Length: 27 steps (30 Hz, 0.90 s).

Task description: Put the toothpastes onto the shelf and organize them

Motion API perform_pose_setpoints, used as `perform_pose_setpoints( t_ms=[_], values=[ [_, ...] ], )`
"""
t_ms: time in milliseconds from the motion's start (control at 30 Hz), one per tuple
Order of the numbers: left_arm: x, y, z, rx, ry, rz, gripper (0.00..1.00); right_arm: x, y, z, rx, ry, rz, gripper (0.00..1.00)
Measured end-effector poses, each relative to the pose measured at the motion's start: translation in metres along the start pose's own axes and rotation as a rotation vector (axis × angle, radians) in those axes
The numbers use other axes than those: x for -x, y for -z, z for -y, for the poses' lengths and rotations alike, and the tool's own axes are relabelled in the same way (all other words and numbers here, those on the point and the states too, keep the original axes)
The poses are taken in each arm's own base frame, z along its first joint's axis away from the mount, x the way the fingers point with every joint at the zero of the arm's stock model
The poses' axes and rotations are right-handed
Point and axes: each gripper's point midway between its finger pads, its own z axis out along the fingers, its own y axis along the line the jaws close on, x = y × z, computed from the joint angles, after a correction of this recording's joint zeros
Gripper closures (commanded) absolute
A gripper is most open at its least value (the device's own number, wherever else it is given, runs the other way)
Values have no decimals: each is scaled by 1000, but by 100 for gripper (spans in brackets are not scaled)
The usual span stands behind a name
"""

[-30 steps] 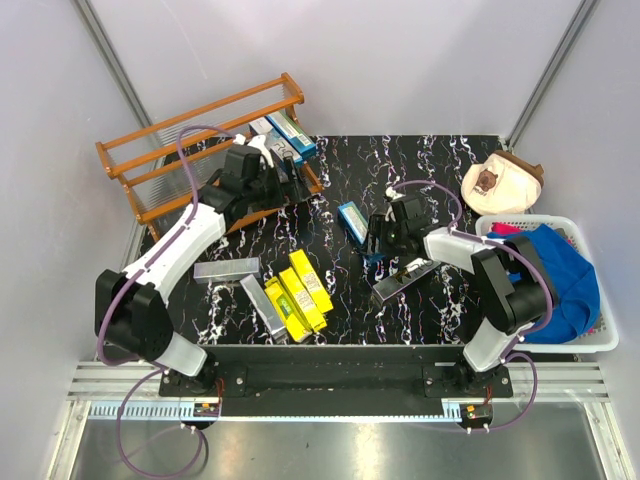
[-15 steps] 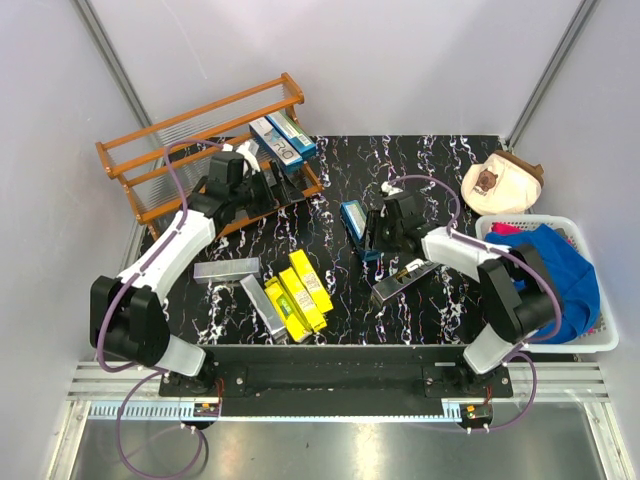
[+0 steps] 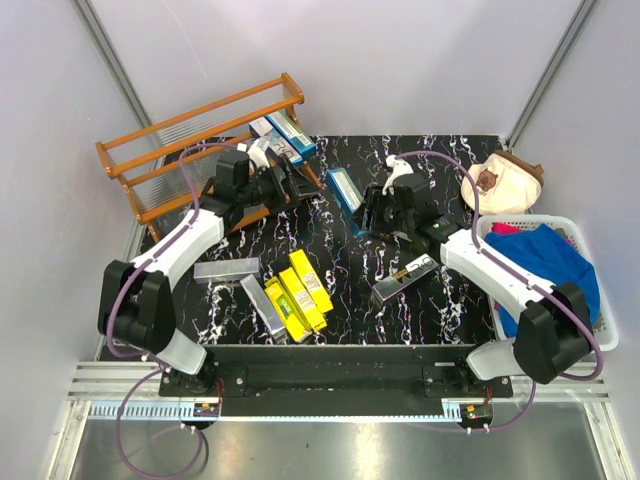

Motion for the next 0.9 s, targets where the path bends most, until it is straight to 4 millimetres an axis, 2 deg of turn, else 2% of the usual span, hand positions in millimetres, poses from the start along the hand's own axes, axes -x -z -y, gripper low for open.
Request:
perform_pose_setpoints(
  t_ms=[200,333,533,567,633,667,767,900],
  values=[
    [-16,-20,4,-40,30,-62,1,7,9,-37,99,19,8,62],
    [-23,-27,6,-56,49,-84,2,2,11,-48,130,23,-8,63],
    [-17,-33,14,-106,69,-70,19,-1,15,-58,164,27,-20,62],
    [-16,-35,15,-116,69,-68,30,-1,16,-60,171,28,-21,62],
    [-16,-38,14,-124,83,-71,40,-1,18,-63,179,30,-18,62],
    [-16,-40,13,-127,91,-74,51,0,19,-64,183,32,-16,62],
    [-16,-42,18,-156,127,-85,54,-1,22,-66,191,36,-20,60],
    [-14,-42,27,-192,118,-78,57,-4,22,-69,197,38,-28,51]
  ],
)
